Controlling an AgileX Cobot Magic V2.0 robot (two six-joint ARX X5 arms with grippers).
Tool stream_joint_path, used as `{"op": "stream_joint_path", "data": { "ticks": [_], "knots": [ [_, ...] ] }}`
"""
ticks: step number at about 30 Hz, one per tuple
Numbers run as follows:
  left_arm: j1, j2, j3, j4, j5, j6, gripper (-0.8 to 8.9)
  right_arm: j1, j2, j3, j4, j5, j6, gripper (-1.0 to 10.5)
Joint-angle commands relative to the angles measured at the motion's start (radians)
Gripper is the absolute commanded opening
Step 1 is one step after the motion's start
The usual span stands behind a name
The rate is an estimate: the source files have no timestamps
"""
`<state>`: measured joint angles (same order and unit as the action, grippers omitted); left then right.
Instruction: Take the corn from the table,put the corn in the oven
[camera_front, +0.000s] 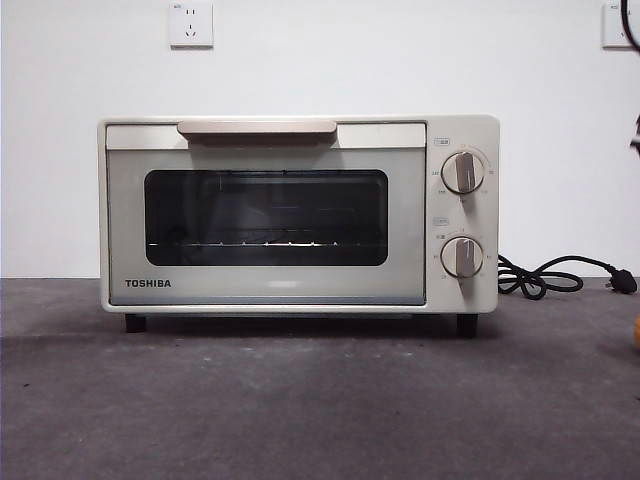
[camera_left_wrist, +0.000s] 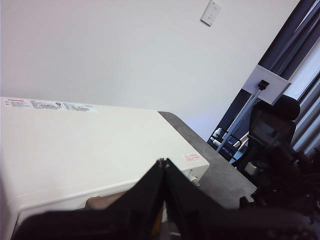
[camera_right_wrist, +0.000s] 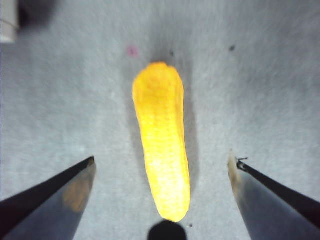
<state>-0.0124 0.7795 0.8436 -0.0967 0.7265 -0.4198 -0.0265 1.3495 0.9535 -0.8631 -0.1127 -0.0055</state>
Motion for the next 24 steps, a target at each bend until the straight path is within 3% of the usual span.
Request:
{"op": "stream_joint_path", "data": {
  "ticks": [1,7,15,20,24],
  "knots": [
    [-0.003,0.0,0.003,0.003,0.007,0.013,-0.04,0.001,0.039,-0.003,0.003,-0.005,-0.021,4.4],
    [-0.003,0.0,0.003,0.003,0.007,0.013,-0.04,0.001,0.11,-0.003,0.005,-0.055,-0.025,4.4],
    [-0.003,0.0,0.003,-0.008,0.007,0.013,-0.04,0.008,0.182,-0.003,0.029,-0.06,-0.025,4.3],
    [-0.003,0.0,0.003,-0.015,0.007,0.013,-0.04,0.014,0.206,-0.003,0.029,-0.06,-0.026,2.8],
    [-0.003,0.0,0.003,-0.015,0.007,0.013,-0.04,0.014,0.218,-0.003,0.029,-0.055,-0.025,2.7]
  ]
}}
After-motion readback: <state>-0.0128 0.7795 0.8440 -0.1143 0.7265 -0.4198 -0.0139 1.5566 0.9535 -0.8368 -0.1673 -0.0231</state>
